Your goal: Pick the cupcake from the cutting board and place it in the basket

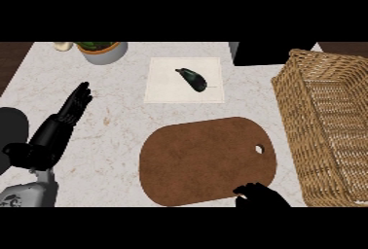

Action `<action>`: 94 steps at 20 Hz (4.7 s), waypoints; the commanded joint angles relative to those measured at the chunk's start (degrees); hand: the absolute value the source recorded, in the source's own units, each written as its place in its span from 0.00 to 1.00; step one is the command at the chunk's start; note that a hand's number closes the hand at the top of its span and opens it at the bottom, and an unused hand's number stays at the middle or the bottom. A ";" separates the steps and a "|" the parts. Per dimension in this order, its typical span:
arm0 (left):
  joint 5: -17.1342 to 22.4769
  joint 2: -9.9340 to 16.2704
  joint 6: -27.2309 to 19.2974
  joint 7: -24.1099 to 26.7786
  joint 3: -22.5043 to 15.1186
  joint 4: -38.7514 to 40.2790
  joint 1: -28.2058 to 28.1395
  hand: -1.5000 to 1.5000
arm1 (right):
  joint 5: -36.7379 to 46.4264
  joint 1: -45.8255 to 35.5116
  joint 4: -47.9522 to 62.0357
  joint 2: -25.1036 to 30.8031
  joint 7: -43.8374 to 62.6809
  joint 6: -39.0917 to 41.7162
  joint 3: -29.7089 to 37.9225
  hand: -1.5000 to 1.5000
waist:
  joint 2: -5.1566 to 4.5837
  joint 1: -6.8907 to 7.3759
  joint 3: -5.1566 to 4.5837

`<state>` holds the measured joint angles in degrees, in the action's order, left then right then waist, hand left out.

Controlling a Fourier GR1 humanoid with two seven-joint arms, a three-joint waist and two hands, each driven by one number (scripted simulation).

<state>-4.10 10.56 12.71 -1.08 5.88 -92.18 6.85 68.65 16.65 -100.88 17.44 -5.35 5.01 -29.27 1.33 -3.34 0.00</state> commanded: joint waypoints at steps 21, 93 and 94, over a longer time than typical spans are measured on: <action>-0.96 -1.29 -0.09 0.85 -1.60 -1.34 -1.73 0.50 | -40.47 52.16 -50.49 12.72 -19.46 -16.03 9.01 1.00 | -0.92 0.83 -0.11; -0.39 -0.61 2.69 1.91 -0.05 1.62 1.01 0.50 | -78.54 -39.07 31.68 22.96 2.02 -2.85 66.13 0.00 | -1.34 3.41 -0.01; -1.50 -2.38 0.62 -0.72 -1.29 0.67 2.12 0.50 | -81.95 -36.87 29.88 23.51 6.10 -0.52 68.36 0.00 | -1.17 2.73 -0.02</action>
<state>-5.24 9.01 14.25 -0.67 4.84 -92.05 8.17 -7.22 -19.81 -71.42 39.43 -5.28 1.88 34.98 0.05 -0.10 -0.01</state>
